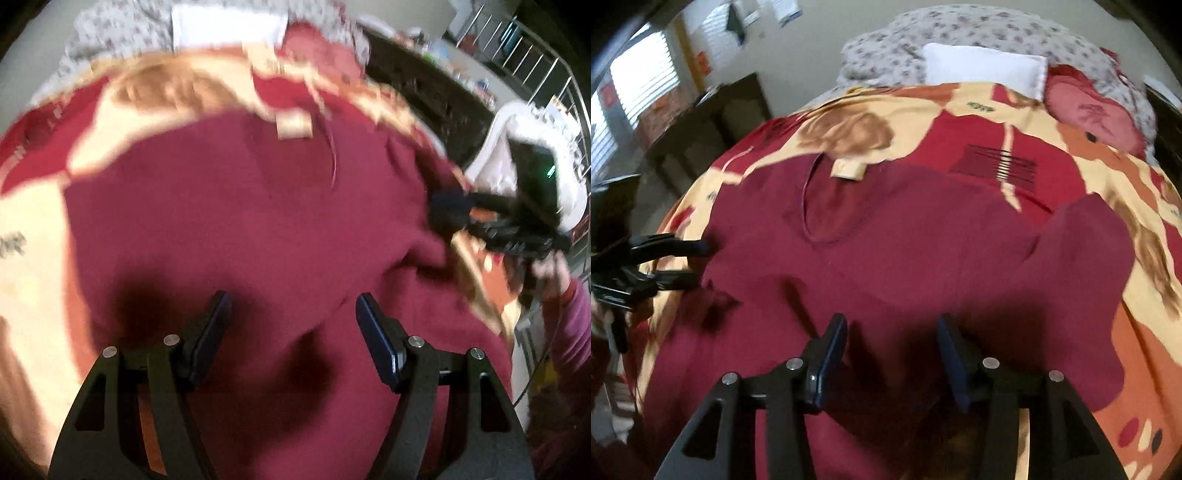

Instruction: Fold small clothes

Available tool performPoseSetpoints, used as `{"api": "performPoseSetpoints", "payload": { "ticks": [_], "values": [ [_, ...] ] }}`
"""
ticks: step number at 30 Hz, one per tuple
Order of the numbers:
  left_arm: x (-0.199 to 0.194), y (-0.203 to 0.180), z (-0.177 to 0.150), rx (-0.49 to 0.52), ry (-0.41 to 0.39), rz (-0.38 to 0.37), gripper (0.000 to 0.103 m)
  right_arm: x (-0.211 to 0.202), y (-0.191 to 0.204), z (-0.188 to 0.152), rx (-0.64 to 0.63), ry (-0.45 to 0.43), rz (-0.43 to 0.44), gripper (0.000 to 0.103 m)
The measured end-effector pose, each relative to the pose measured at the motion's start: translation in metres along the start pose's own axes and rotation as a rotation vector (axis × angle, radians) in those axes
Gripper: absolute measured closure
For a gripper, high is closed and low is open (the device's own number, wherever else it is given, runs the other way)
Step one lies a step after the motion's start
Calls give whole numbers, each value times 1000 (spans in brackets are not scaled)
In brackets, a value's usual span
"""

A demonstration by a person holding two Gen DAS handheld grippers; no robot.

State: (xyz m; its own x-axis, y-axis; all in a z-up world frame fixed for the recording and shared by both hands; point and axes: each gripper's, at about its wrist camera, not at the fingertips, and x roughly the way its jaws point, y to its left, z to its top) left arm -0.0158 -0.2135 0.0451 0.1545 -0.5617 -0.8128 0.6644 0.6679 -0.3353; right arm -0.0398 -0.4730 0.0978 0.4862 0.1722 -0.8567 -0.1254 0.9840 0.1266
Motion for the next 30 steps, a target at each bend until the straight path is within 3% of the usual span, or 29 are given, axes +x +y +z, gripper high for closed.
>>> {"api": "performPoseSetpoints", "payload": {
  "ticks": [2,10,11,12,14,17,19,22,26,29,30],
  "values": [
    [16,0,-10,17,43,33,33,8,-1,-1,-40,26,0,54],
    [15,-9,-16,75,8,75,33,27,7,-5,-172,80,-24,56],
    [14,-10,-16,71,6,75,33,27,9,-7,-188,83,-10,71],
    [13,-9,-15,54,0,67,33,26,13,-8,-209,83,-7,80],
    [8,-4,-16,10,-20,47,33,19,25,-10,-300,71,-78,99],
    [-8,-6,-15,-22,-73,17,33,-1,32,-4,-377,12,-188,99],
    [-24,-13,-10,-5,-149,29,33,-12,28,9,-389,-38,-252,99],
    [-35,-21,2,1,-233,49,33,-5,14,31,-318,-76,-311,99],
    [0,-18,12,-52,-150,50,33,38,-14,48,-152,-21,-290,97],
    [29,-7,9,-85,-62,73,33,22,-31,52,-28,-60,-218,95],
    [33,-6,6,-86,-67,75,33,11,-35,52,21,-83,-199,93]
  ]
}}
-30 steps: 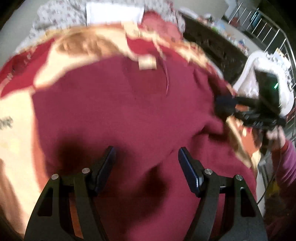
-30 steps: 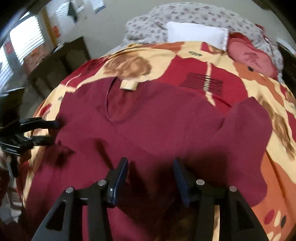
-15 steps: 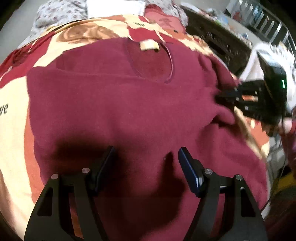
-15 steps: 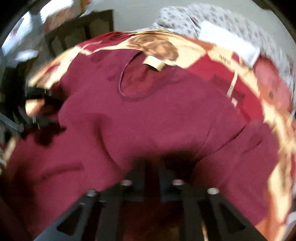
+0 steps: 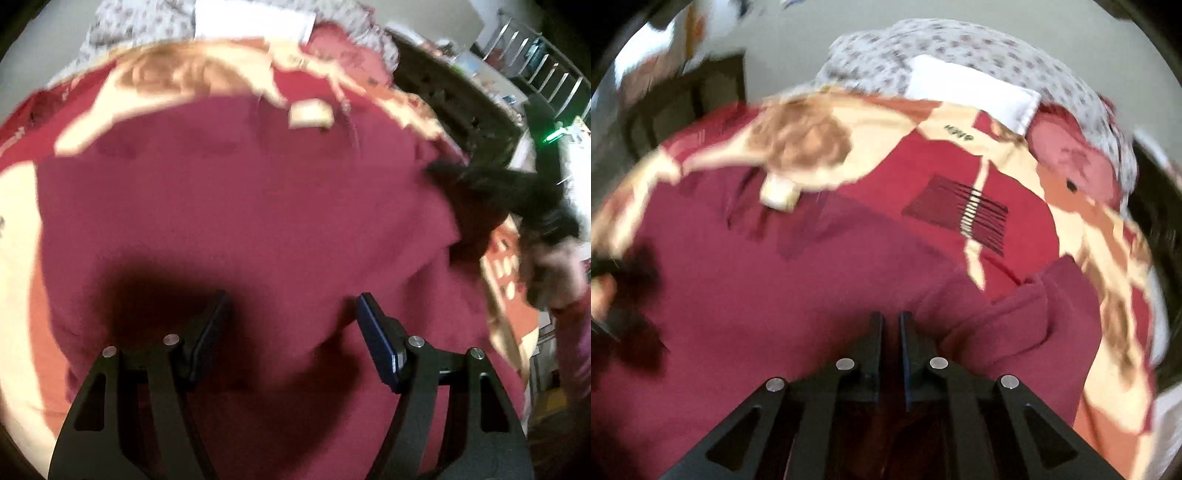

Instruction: Fold small clothes

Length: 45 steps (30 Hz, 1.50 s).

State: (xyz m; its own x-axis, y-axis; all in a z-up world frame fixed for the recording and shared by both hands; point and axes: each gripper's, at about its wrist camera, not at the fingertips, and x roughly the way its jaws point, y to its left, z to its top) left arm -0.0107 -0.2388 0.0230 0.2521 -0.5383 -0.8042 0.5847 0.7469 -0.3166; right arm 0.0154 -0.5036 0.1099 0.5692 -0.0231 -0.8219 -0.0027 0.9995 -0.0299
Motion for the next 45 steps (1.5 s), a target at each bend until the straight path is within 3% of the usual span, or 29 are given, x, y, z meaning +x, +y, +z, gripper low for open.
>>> {"api": "performPoseSetpoints", "payload": {
  "ticks": [2,3,6,9,10,13,14,16,17,24,28,29,30,31,32,35,38,40,45],
  "values": [
    [0,-2,0,8,-22,6,33,-20,-8,-2,61,-42,12,77],
    [0,-4,1,8,-17,9,33,-27,-8,-4,66,-54,14,75],
    [1,-5,2,-4,-24,-11,33,-30,-1,-18,47,-46,53,74],
    [4,-6,1,-8,-19,-7,33,1,0,-38,26,75,27,74],
    [3,-7,2,-4,-16,-6,33,0,-5,-40,43,78,47,74],
    [-6,-5,4,-18,-12,-34,33,-35,-35,-33,181,-27,93,74],
    [-8,-3,5,-32,-15,-43,33,-46,-49,-30,233,-60,63,70],
    [-11,1,6,-54,-17,-51,33,-56,-74,-21,331,-99,17,37],
    [-11,2,6,-66,-16,-57,33,-56,-84,-16,373,-104,18,33],
    [-15,-9,4,-70,-4,-93,33,6,-111,27,535,9,44,33],
    [-17,-12,3,-57,7,-91,33,55,-123,40,523,171,-95,33],
    [-17,-12,3,-57,11,-90,33,62,-126,38,514,178,-110,33],
    [-17,-11,2,-58,11,-89,33,60,-127,39,498,149,-123,34],
    [-18,-10,1,-62,9,-89,33,59,-129,38,491,147,-140,47],
    [-19,-8,1,-68,6,-88,33,58,-132,35,498,152,-130,71],
    [-19,-2,0,-88,4,-83,33,44,-145,18,529,99,-53,94],
    [-25,4,2,-118,-3,-87,33,11,-163,-6,618,-4,17,95],
    [-33,6,2,-125,-24,-92,33,-22,-177,-24,694,-121,119,95],
    [-58,15,8,-145,-78,-83,33,-112,-191,-58,755,-374,243,95]
  ]
}}
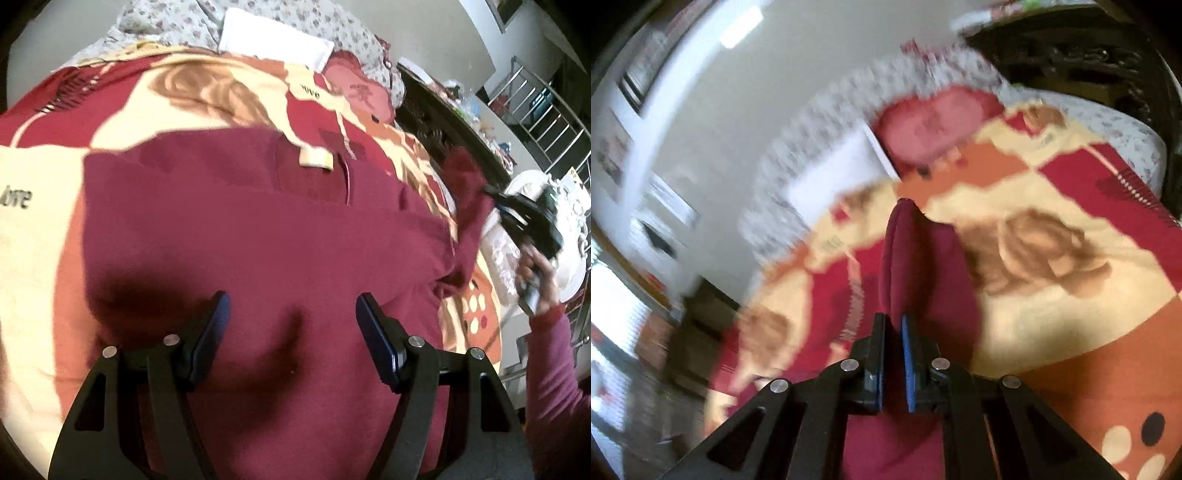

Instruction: Fold small clothes

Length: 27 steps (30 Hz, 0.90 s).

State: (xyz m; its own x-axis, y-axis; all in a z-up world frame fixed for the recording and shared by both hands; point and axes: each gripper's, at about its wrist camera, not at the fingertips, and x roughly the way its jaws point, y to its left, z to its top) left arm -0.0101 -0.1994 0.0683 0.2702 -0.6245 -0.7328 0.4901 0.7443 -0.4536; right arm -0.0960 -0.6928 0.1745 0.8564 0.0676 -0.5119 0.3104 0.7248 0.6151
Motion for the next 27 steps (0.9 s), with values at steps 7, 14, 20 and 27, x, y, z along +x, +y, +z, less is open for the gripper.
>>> {"api": "performPoseSetpoints", "payload": {
  "ticks": [7,14,20,27],
  "values": [
    [-39,13,8,-37,-81,11,33,-38,100,-12,-202,2,288,95],
    [-65,23,5,-58,-121,31,33,-9,130,-39,-287,58,32,87],
    [-55,28,-5,-38,-71,53,33,-7,10,-31,-17,52,-266,21],
    [-43,24,-7,-71,-57,46,33,42,-45,-10,151,144,-230,21]
  ]
}}
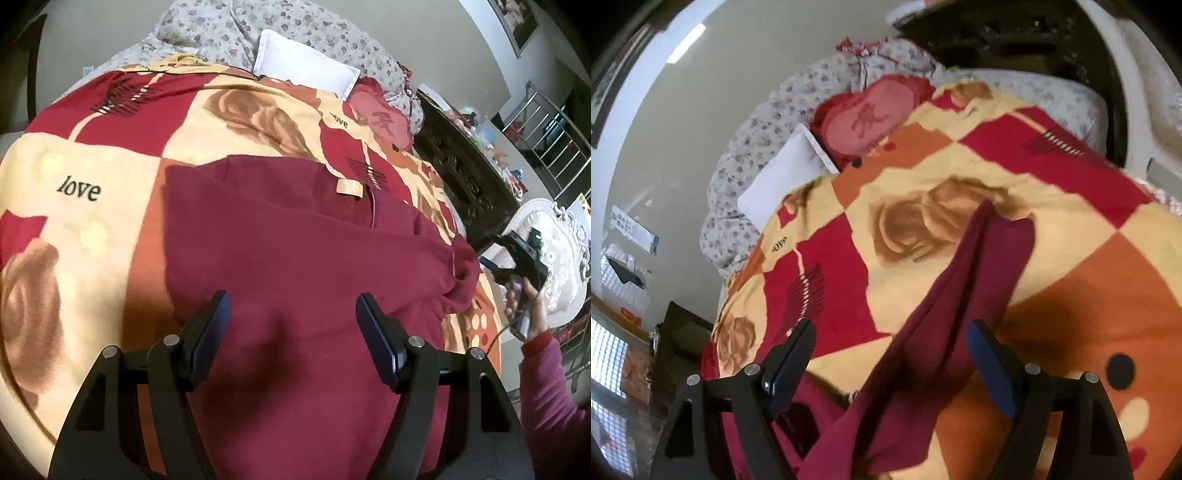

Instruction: Fold small clothes

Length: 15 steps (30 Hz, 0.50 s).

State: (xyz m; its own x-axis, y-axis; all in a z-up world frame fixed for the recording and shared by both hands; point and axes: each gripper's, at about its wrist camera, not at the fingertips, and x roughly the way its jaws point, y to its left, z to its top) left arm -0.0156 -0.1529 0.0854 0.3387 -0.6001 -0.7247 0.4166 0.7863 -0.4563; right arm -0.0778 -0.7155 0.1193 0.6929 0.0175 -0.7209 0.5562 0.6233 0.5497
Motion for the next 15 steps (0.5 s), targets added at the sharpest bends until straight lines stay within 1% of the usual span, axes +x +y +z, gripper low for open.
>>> {"api": "performPoseSetpoints", "payload": {
  "ticks": [1,2,3,4,5,6,7,8,9,10,13,15],
  "values": [
    [2,-2,-1,1,6,-4,33,12,-2,1,1,28,-4,21],
    [3,-4,0,3,10,-6,33,28,-5,3,5,72,-33,22],
    [5,-7,-1,9,16,-7,33,43,-12,2,18,111,-67,25],
    [5,-8,-1,13,18,-7,33,54,-21,1,30,129,-85,54],
    [4,-10,-1,19,16,-10,33,59,-31,1,45,124,-106,79],
    [3,-11,0,25,13,-13,33,57,-38,0,64,99,-100,84],
    [1,-11,0,30,10,-14,33,48,-46,1,97,55,-56,93],
    [-2,-10,1,38,3,-12,33,36,-50,2,121,15,7,97],
    [-4,-9,1,42,0,-10,33,21,-47,3,115,-20,58,97],
    [-7,-6,3,42,-7,-6,33,8,-39,5,91,-41,90,97],
    [-17,6,7,21,-30,-5,33,-31,12,5,-46,-67,254,97],
    [-24,15,11,-8,-58,-8,33,-47,63,-4,-175,-43,339,97]
  ]
}}
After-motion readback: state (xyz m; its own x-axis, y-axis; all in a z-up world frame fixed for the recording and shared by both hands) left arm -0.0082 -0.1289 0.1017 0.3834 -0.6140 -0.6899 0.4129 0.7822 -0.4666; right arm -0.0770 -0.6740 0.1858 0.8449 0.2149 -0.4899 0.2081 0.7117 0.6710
